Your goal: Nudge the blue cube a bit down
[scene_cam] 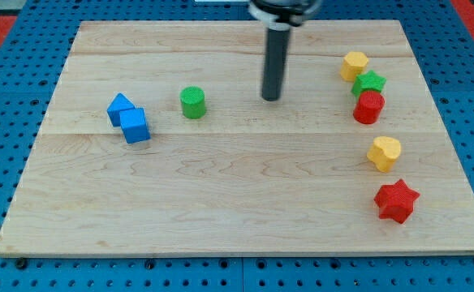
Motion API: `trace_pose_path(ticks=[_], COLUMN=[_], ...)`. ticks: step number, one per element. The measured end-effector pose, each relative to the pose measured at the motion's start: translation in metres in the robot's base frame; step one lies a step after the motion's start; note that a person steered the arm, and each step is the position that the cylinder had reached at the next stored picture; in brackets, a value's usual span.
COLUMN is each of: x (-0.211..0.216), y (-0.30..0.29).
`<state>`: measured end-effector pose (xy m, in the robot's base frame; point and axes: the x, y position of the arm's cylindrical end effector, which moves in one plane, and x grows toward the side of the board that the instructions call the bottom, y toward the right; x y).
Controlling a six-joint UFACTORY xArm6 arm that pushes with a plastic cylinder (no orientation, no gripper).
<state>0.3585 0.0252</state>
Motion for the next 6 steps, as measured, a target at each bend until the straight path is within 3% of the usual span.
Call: trace_pose_path(ticks=[1,2,3,5,6], x=[-0.037,0.003,0.034,0.020,0.079], y=[-0.045,-0.107,-0.092,-0.168,-0.131])
